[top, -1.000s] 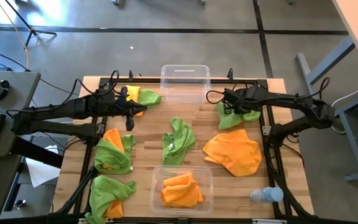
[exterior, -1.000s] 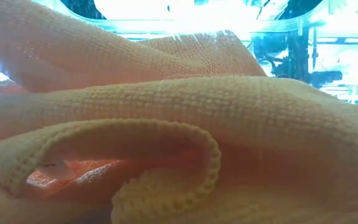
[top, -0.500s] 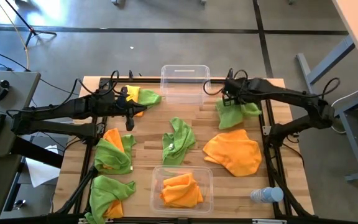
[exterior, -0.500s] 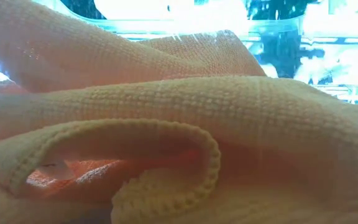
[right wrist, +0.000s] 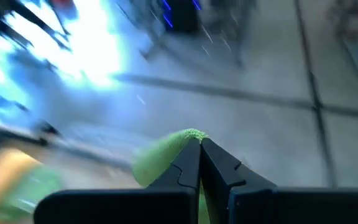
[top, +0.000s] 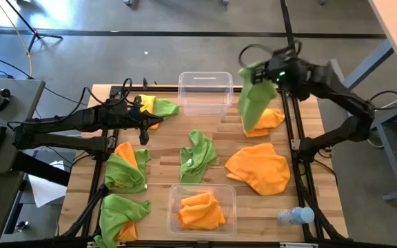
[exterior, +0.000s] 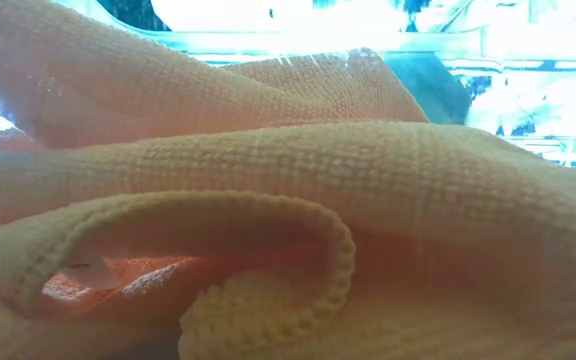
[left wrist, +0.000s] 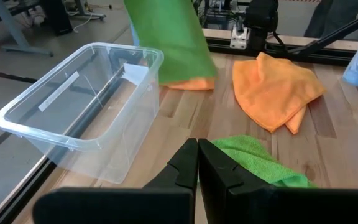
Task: Sort microfiber towel by color & place in baskets
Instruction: Put the green towel into the top transparent bin
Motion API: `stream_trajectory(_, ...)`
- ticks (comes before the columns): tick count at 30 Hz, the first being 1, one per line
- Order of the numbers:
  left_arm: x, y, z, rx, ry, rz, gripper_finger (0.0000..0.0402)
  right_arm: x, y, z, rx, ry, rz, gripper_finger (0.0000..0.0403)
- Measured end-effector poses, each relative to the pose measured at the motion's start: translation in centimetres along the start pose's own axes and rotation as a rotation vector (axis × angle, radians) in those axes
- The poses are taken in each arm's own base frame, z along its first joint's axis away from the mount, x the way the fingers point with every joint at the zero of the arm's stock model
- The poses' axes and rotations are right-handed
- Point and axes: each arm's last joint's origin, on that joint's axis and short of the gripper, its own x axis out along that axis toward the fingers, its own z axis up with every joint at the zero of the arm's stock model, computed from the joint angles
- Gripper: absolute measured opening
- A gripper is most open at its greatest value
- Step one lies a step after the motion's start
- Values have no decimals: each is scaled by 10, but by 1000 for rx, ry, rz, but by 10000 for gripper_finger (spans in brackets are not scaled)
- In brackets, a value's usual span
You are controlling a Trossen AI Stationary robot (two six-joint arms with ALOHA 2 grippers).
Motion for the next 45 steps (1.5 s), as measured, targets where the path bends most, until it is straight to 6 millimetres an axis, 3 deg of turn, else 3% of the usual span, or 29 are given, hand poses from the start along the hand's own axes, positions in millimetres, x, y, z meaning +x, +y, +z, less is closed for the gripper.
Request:
stream_trajectory(5, 0, 0, 0, 9, 0, 0, 0, -21, 9, 42, 15, -243, 135, 0)
stream_trajectory(11, 0, 0, 0, 16, -1, 0, 0, -26, 30, 84, -12, -469, 201, 0)
stream_trajectory(20, 0, 0, 0, 16, 0, 0, 0, 15, 83, 103, -88, -477, 287, 0)
stream_trajectory(26, 0, 0, -2, 19, 16, 0, 0, 55, 97, 77, -110, -322, 240, 0)
stream_trajectory(31, -8, 2, -5, 27, 30, 15, 0, 91, 100, 43, -129, -147, 177, 0)
stream_trajectory(36, -20, 4, -3, 23, -11, 16, 0, 128, 108, 4, -108, -12, 225, 0)
stream_trajectory(45, -29, 5, -3, 19, -40, 17, 0, 183, 99, -60, 10, 207, 250, 0)
